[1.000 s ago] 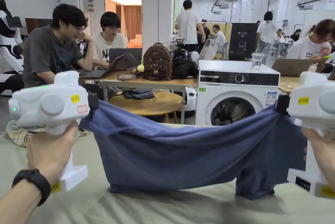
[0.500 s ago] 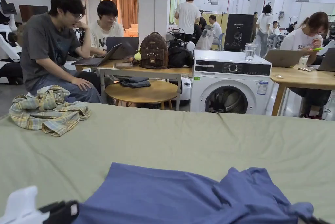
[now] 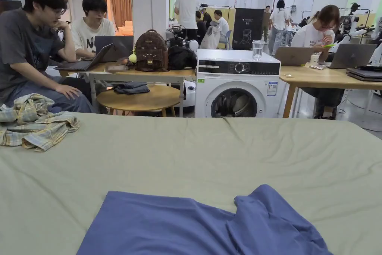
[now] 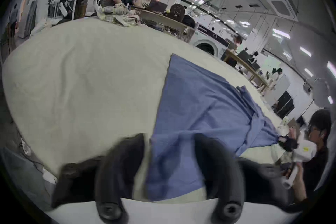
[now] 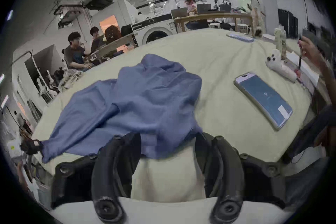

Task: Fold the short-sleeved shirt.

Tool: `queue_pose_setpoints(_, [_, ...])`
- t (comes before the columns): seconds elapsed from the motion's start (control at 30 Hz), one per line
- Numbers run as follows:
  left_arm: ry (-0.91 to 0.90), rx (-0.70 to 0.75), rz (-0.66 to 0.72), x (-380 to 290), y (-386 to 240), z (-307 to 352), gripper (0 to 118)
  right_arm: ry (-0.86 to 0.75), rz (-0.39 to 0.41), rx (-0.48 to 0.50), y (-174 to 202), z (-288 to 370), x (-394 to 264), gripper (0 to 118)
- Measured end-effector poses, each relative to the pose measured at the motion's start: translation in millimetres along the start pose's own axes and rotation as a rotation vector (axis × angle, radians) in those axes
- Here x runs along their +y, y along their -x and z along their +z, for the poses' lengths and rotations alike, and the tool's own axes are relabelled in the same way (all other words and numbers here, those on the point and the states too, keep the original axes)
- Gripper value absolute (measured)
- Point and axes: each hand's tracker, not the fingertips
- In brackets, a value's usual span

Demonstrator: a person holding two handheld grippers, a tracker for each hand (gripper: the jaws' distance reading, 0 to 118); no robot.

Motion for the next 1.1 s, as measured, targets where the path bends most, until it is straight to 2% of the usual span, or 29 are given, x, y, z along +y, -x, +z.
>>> queue_pose_setpoints(0.1, [-0.093, 0.01, -0.092, 14.8, -11.7, 13.2, 66, -0.102, 0.057, 0.012, 6.3, 13.8, 16.6, 62])
queue_pose_setpoints(0.17, [-0.204, -0.026, -0.099, 30.1, -15.0, 12.7, 66, -0.158, 0.081, 0.05, 16.3, 14.9, 36.1, 62])
queue_pose_setpoints(0.27, [-0.313, -0.073, -0.197, 57.1, -50.3, 19.2, 66, -0.189, 0.087, 0.094, 37.4, 5.5, 65.4, 62])
queue_pose_setpoints(0.4, [-0.4, -0.078, -0.32, 81.5, -82.5, 14.2, 66, -0.211, 0.154, 0.172, 67.9, -6.8, 89.8, 61])
queue_pose_setpoints(0.43, [-0.426, -0.086, -0.354, 84.8, -87.5, 13.7, 61, -0.207, 0.181, 0.193, 75.2, -8.9, 93.6, 49])
queue_pose_setpoints(0.47, [-0.469, -0.086, -0.376, 87.3, -92.5, 14.2, 48, -0.203, 0.189, 0.205, 81.2, -10.7, 96.1, 33])
queue_pose_setpoints(0.53, [-0.468, -0.034, -0.341, 93.1, -102.2, 13.5, 2, -0.21, 0.216, 0.18, 93.1, -11.8, 97.7, 2])
queue_pose_setpoints(0.57, [-0.463, -0.045, -0.326, 93.7, -102.9, 13.3, 0, -0.212, 0.217, 0.182, 96.0, -12.4, 98.3, 0])
queue_pose_setpoints(0.63, [-0.442, -0.123, -0.264, 94.2, -99.4, 14.2, 0, -0.207, 0.22, 0.19, 99.0, -14.0, 100.4, 0])
queue_pose_setpoints(0.77, [-0.414, -0.119, -0.226, 92.2, -95.9, 14.6, 0, -0.193, 0.259, 0.151, 104.4, -18.1, 99.9, 0])
queue_pose_setpoints(0.93, [-0.381, -0.136, -0.212, 87.2, -86.1, 24.2, 0, -0.183, 0.231, 0.177, 100.0, -20.4, 99.7, 0])
queue_pose_setpoints(1.03, [-0.318, -0.074, -0.209, 77.6, -67.8, 34.5, 0, -0.174, 0.219, 0.2, 97.0, -20.5, 96.0, 0])
queue_pose_setpoints(1.07, [-0.281, -0.065, -0.205, 74.5, -60.4, 36.9, 8, -0.173, 0.214, 0.209, 95.7, -20.3, 94.0, 0])
queue_pose_setpoints(1.1, [-0.25, -0.057, -0.198, 68.2, -50.1, 39.0, 27, -0.169, 0.204, 0.224, 94.0, -20.4, 91.6, 0])
